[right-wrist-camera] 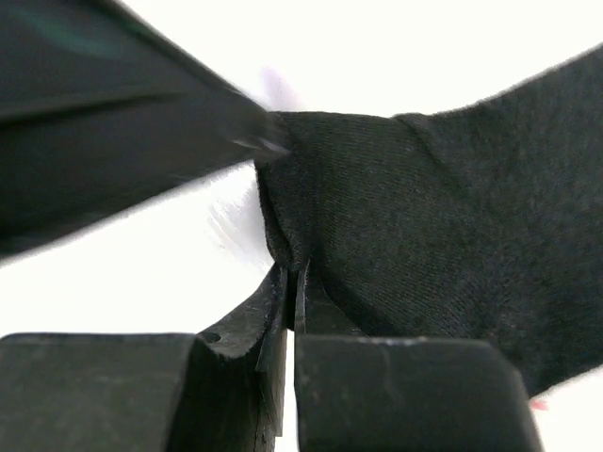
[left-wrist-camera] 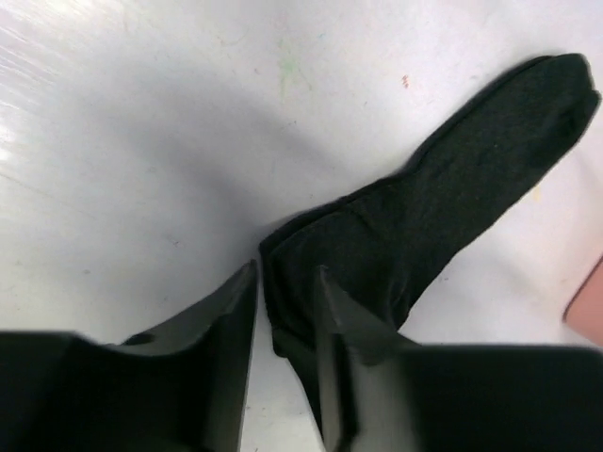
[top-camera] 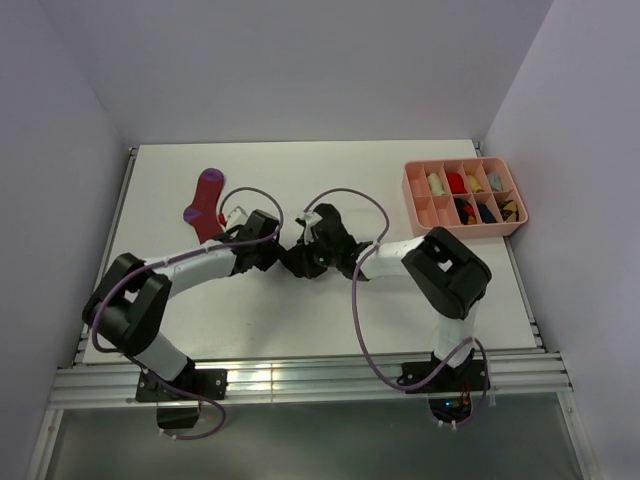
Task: Roll the socks
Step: Roll the sock at the center of the board.
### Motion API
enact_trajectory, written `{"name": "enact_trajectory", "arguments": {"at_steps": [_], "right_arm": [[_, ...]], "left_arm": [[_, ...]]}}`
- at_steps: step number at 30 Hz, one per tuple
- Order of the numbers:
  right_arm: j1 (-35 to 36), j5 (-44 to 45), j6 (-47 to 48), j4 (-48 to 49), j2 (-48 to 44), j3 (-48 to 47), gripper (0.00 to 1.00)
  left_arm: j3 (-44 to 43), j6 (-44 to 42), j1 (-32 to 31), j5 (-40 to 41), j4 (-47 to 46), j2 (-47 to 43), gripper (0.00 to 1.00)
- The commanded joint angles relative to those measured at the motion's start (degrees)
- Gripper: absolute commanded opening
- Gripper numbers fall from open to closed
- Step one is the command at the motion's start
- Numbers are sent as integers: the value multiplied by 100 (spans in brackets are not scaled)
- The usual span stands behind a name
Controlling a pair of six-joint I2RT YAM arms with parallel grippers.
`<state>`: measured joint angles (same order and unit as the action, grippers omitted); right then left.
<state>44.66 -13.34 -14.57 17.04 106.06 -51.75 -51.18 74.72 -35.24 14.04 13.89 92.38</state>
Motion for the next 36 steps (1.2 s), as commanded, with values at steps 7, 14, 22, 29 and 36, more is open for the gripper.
{"name": "enact_trajectory", "arguments": {"at_steps": [7,14,22,29,36], "right_arm": [[-1030,-2760,-2145,1011,616,253,0],[-1337,-3350,-3455,1944,1013,341,0],[-1434,-3377,-3597,1909,1171,323,0],[-1434,-3368,-3553,1821,1189,288,0],[-1434,-3254,-3298,1461,1154,209,0]], "left_arm": [[890,368,-18,362,-1037,-1055,61],[1382,342,-97,178,-1739,-1029,50],[1716,368,-176,142,-2092,-1002,23],[1743,245,-220,11,-2435,-652,9],[1655,122,-299,11,-2584,-343,9]]}}
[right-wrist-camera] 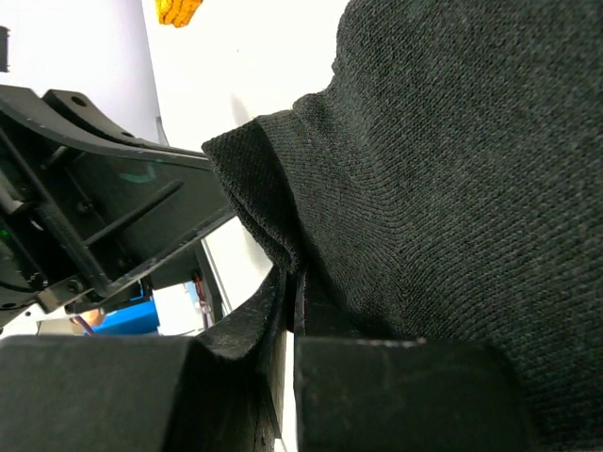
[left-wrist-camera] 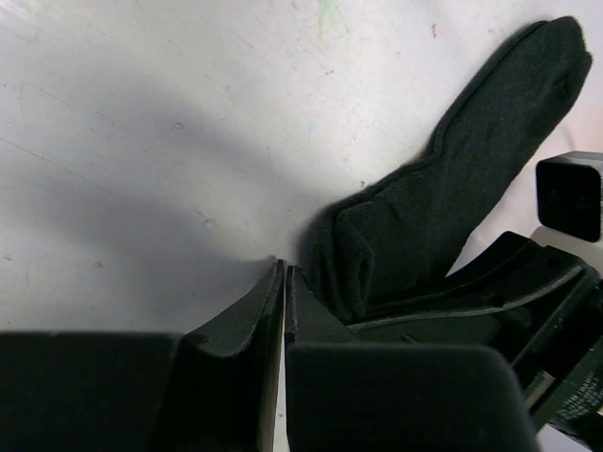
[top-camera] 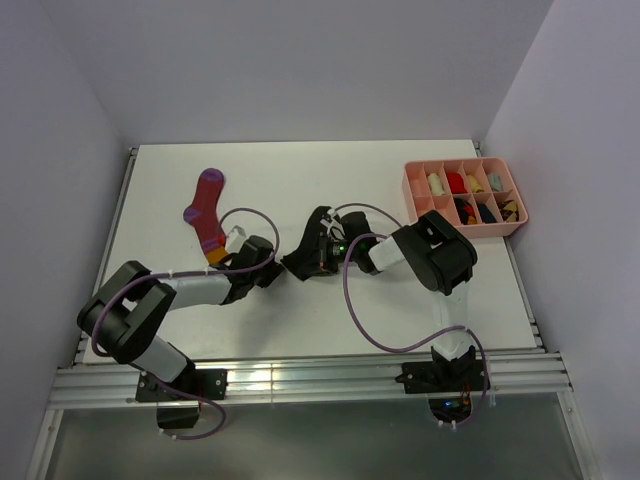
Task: Roll the socks
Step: Roll the sock at the center of the board.
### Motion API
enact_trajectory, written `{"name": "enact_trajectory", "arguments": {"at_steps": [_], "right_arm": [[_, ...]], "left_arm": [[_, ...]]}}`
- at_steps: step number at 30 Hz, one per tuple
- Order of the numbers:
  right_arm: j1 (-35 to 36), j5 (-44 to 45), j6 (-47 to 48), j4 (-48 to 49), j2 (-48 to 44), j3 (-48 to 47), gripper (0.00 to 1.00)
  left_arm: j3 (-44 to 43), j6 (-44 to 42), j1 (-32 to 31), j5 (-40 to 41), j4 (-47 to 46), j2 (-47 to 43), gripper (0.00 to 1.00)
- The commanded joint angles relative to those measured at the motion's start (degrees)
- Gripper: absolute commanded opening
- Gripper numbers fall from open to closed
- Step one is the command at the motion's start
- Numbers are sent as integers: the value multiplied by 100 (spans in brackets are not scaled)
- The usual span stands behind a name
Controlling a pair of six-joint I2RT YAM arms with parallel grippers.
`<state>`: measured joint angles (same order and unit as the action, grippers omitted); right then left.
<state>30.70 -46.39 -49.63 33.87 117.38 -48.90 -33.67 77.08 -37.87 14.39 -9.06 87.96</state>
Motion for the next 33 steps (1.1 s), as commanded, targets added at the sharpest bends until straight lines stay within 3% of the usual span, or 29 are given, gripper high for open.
{"name": "enact_trajectory", "arguments": {"at_steps": [1,12,33], "right_arm": [[-38,60,234,-284,21,-84,0],[-38,86,436,-583,30,-225,2],[-46,130,577,-890,74,-365,4]], "left_arm": [[-78,-123,-45,-24,-324,107,9],[159,-334,-81,-24,-1141,-16,9],[264,-430,-116,-147,-1783,248,10]]}}
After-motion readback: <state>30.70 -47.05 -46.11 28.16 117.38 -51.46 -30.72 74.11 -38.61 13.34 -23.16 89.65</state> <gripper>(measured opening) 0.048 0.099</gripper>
